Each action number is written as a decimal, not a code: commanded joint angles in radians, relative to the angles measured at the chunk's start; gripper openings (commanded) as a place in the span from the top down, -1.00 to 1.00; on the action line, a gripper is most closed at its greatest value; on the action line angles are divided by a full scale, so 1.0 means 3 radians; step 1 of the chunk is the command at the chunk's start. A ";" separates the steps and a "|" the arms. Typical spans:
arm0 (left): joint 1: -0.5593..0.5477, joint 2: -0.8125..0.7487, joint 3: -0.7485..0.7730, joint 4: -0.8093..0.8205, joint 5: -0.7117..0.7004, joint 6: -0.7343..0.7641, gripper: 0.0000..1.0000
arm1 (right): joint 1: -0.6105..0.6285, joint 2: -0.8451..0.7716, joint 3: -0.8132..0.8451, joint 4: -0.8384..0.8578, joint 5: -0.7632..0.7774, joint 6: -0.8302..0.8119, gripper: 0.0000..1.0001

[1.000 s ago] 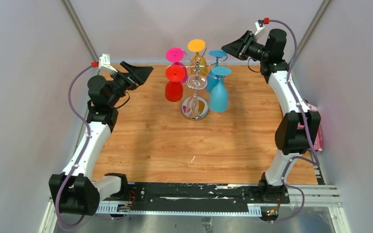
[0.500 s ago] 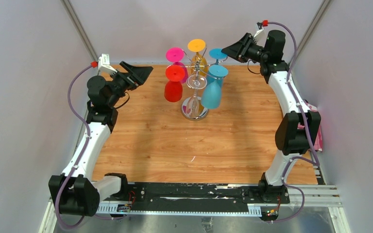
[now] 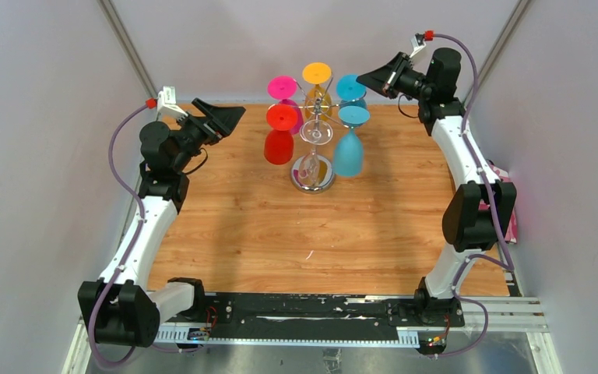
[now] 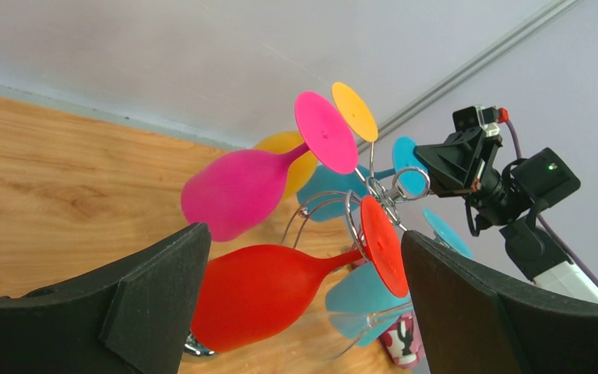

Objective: Take the wine glass off the wine glass rack

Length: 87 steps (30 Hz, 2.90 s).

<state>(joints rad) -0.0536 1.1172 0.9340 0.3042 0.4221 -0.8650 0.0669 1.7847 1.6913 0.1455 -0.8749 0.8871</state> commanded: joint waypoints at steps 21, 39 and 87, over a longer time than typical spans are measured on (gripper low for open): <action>0.0020 -0.0103 -0.0131 -0.0056 0.0106 -0.0013 -0.96 | -0.0103 -0.0092 -0.0254 -0.0066 0.0199 0.1100 1.00; 0.0023 -0.0093 -0.0149 -0.0078 0.0127 -0.0010 -0.91 | -0.0192 -0.0507 -0.0444 -0.0011 0.0067 0.1134 1.00; 0.0023 -0.0383 0.0281 -0.0495 -0.0002 0.0318 -0.88 | -0.0938 -0.1020 -0.0543 -0.0086 -0.0069 0.0691 1.00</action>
<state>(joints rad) -0.0536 1.0351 0.9291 0.1509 0.4007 -0.7918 -0.1890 1.6936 1.5616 0.1040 -0.8402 1.1828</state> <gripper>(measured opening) 0.939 0.020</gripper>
